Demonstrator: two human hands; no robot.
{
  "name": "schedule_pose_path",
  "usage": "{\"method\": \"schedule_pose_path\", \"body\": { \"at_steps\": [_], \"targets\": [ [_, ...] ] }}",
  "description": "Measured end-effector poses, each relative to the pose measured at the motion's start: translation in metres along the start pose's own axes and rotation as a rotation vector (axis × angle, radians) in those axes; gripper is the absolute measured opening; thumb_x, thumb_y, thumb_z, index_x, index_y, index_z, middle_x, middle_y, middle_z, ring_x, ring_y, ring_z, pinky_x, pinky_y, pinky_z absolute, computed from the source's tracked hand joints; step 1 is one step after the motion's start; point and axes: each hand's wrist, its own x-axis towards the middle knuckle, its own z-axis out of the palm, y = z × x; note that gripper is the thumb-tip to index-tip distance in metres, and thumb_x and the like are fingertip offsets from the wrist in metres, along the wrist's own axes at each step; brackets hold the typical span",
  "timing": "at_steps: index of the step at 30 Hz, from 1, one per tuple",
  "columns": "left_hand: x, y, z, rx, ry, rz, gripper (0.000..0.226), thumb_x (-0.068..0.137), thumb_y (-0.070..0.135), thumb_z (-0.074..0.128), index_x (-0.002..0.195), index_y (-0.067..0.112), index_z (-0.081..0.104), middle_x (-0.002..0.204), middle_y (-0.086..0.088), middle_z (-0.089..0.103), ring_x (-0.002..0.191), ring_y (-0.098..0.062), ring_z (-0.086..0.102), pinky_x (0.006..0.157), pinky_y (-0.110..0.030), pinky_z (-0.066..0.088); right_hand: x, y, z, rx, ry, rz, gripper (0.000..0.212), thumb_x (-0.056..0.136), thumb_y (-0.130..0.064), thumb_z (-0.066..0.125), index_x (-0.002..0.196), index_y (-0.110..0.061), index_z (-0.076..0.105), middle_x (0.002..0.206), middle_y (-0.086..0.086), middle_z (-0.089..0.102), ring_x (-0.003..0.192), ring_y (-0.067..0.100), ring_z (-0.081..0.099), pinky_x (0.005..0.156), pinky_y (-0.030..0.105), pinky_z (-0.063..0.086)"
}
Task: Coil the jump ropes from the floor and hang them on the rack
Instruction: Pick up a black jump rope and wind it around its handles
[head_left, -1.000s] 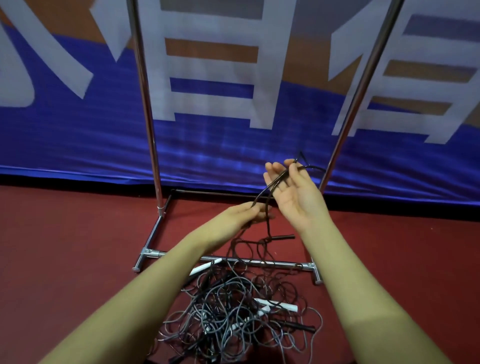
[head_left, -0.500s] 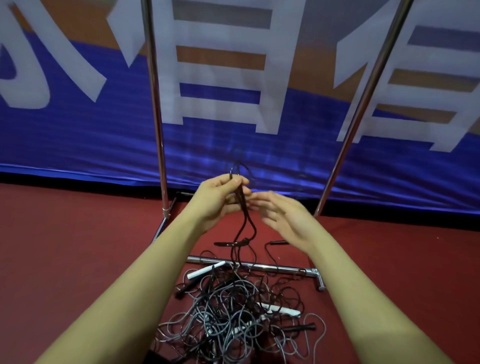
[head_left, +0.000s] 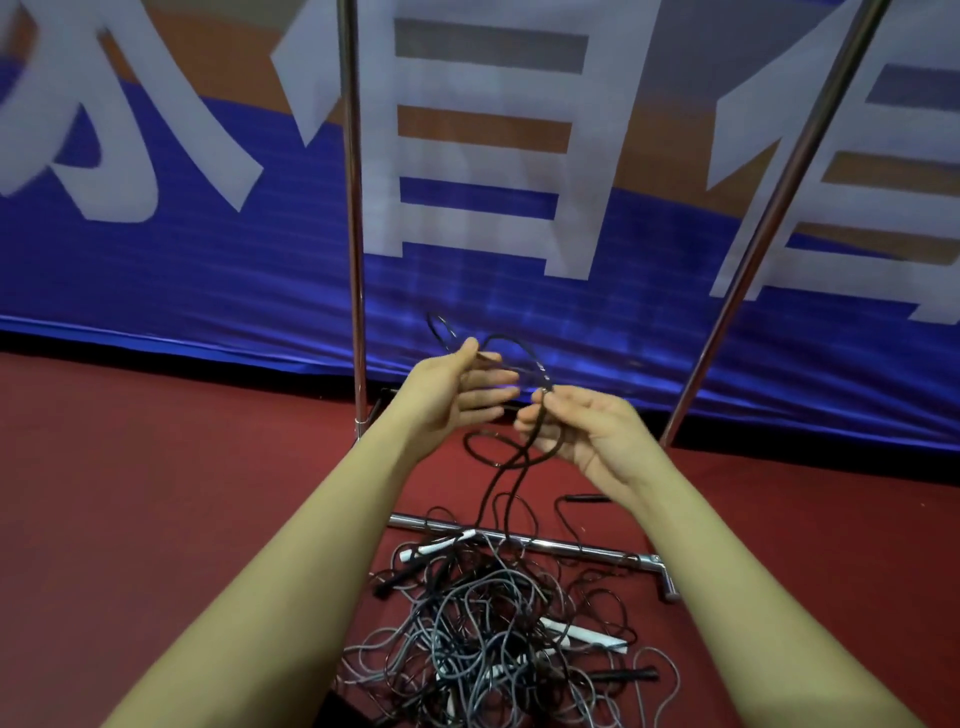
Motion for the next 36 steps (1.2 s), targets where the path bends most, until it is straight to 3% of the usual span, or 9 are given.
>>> {"method": "schedule_pose_path", "body": {
  "at_steps": [5,10,18,22,25,27,30,32,36],
  "targets": [
    [-0.010,-0.008,0.010,0.163,-0.160,0.108,0.015,0.095,0.017,0.052,0.101,0.010,0.065,0.095,-0.013,0.071,0.089,-0.022,0.066,0.082,-0.029,0.050,0.005,-0.006,-0.009,0.247,0.213,-0.089,0.015,0.094,-0.002,0.047,0.087,-0.002,0.060,0.067,0.007,0.071,0.063,0.017,0.070,0.064,0.027,0.059],
    [-0.019,-0.014,0.010,0.462,-0.217,0.297,0.014,0.084,-0.005,0.064,0.091,0.006,0.069,0.073,-0.009,0.066,0.066,-0.014,0.062,0.070,-0.021,0.051,0.005,-0.019,-0.014,0.400,0.279,-0.152,0.015,0.095,-0.003,0.047,0.086,-0.004,0.059,0.069,0.007,0.071,0.066,0.017,0.071,0.063,0.028,0.059],
    [-0.006,-0.032,0.001,0.583,0.056,0.272,0.022,0.086,-0.012,0.057,0.101,0.001,0.065,0.065,-0.007,0.058,0.050,-0.008,0.057,0.046,-0.021,0.050,0.000,-0.027,-0.011,0.522,0.293,-0.139,0.017,0.096,-0.005,0.047,0.086,-0.004,0.060,0.068,0.005,0.071,0.066,0.015,0.071,0.062,0.026,0.059],
    [-0.007,-0.040,-0.001,0.803,-0.030,0.289,0.030,0.086,-0.008,0.058,0.110,0.007,0.068,0.102,-0.002,0.066,0.083,-0.004,0.059,0.072,-0.003,0.043,-0.002,-0.030,-0.008,0.541,0.283,-0.146,0.017,0.097,-0.006,0.046,0.086,-0.003,0.060,0.069,0.005,0.071,0.067,0.014,0.071,0.061,0.026,0.058],
    [-0.014,-0.033,0.008,0.689,-0.188,0.214,0.036,0.091,-0.008,0.048,0.120,0.009,0.062,0.116,-0.003,0.066,0.095,0.001,0.059,0.082,-0.005,0.041,-0.001,-0.032,-0.009,0.570,0.298,-0.162,0.018,0.097,-0.005,0.046,0.086,-0.003,0.060,0.070,0.005,0.071,0.068,0.014,0.071,0.061,0.026,0.058],
    [-0.018,-0.031,0.013,0.583,-0.302,0.164,0.030,0.094,-0.001,0.048,0.120,0.006,0.060,0.110,-0.002,0.067,0.094,0.007,0.061,0.086,-0.006,0.042,0.000,-0.034,-0.010,0.600,0.316,-0.176,0.018,0.097,-0.004,0.045,0.086,-0.003,0.059,0.069,0.006,0.071,0.068,0.015,0.071,0.061,0.025,0.058],
    [-0.017,-0.038,0.017,0.667,-0.381,0.146,0.025,0.089,0.014,0.064,0.113,0.009,0.063,0.097,-0.003,0.066,0.093,-0.004,0.059,0.090,-0.017,0.044,0.002,-0.033,-0.012,0.645,0.336,-0.186,0.016,0.097,-0.004,0.046,0.086,-0.002,0.058,0.069,0.007,0.071,0.067,0.016,0.072,0.061,0.026,0.058],
    [-0.016,-0.041,0.019,0.700,-0.374,0.151,0.020,0.086,0.009,0.068,0.105,0.006,0.065,0.083,-0.003,0.064,0.081,-0.009,0.059,0.082,-0.023,0.047,0.003,-0.031,-0.011,0.663,0.345,-0.185,0.015,0.097,-0.003,0.047,0.086,-0.002,0.058,0.069,0.008,0.071,0.067,0.016,0.072,0.061,0.026,0.058],
    [-0.014,-0.039,0.020,0.603,-0.323,0.146,0.009,0.089,-0.001,0.060,0.088,0.007,0.065,0.067,0.001,0.070,0.063,-0.009,0.068,0.065,-0.018,0.052,0.007,-0.029,-0.015,0.687,0.359,-0.191,0.012,0.097,-0.005,0.048,0.090,-0.002,0.058,0.069,0.007,0.072,0.067,0.015,0.072,0.060,0.025,0.058]
  ]
}}
